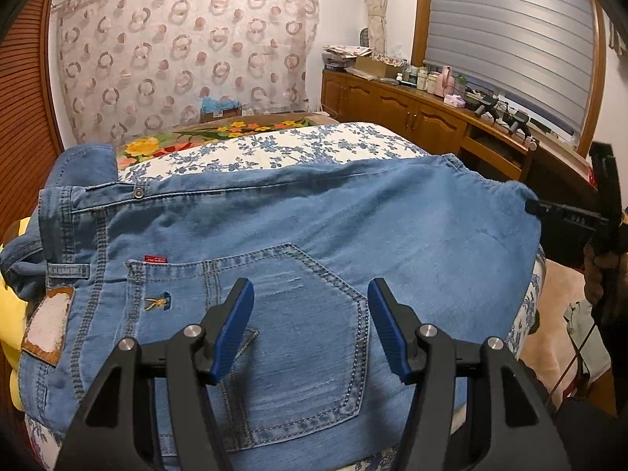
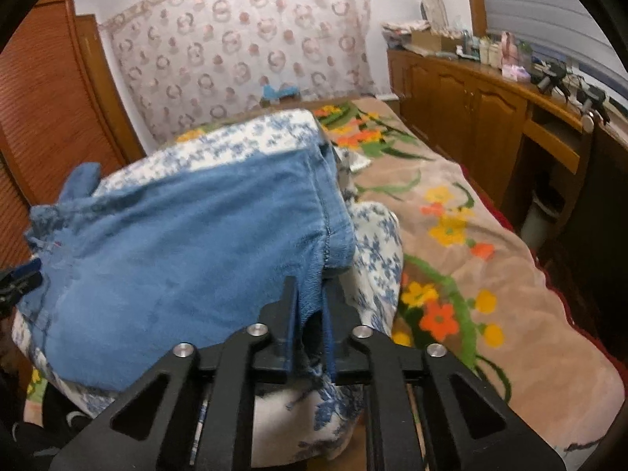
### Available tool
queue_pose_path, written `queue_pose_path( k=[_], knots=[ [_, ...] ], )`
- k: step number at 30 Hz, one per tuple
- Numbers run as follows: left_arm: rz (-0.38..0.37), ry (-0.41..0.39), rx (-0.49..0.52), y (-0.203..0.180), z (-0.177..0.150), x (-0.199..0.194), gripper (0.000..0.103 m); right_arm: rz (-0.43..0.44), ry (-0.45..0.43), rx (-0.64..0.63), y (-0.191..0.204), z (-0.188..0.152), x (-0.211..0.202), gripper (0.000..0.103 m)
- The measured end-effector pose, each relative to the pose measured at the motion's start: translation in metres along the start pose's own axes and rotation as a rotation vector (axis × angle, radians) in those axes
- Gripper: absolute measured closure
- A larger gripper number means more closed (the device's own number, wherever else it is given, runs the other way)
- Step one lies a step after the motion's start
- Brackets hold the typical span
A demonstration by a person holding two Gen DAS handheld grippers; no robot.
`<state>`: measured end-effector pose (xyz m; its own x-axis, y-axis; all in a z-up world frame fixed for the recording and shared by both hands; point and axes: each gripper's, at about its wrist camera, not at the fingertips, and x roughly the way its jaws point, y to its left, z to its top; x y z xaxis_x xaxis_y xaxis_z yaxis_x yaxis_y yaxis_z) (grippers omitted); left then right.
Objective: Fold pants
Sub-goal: 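Grasp a jeans leg with the right tool and lift it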
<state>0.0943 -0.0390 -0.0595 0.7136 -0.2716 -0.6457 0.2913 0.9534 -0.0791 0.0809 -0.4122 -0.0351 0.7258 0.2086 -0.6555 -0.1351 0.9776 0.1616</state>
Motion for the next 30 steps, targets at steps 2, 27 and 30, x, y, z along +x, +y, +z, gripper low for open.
queue_pose_path(
  k=[2, 27, 30],
  knots=[
    [0.003, -0.001, -0.004, 0.003, 0.001, -0.001, 0.043, 0.006, -0.033, -0.022, 0.007, 0.007, -0.007, 0.099],
    [0.117, -0.105, -0.083, 0.056, -0.003, -0.065, 0.043, 0.513, -0.122, -0.417, 0.255, 0.077, -0.014, 0.101],
    [0.129, -0.102, -0.098, 0.064, -0.008, -0.067, 0.043, 0.566, -0.073, -0.434, 0.276, 0.072, -0.002, 0.1]
  ],
)
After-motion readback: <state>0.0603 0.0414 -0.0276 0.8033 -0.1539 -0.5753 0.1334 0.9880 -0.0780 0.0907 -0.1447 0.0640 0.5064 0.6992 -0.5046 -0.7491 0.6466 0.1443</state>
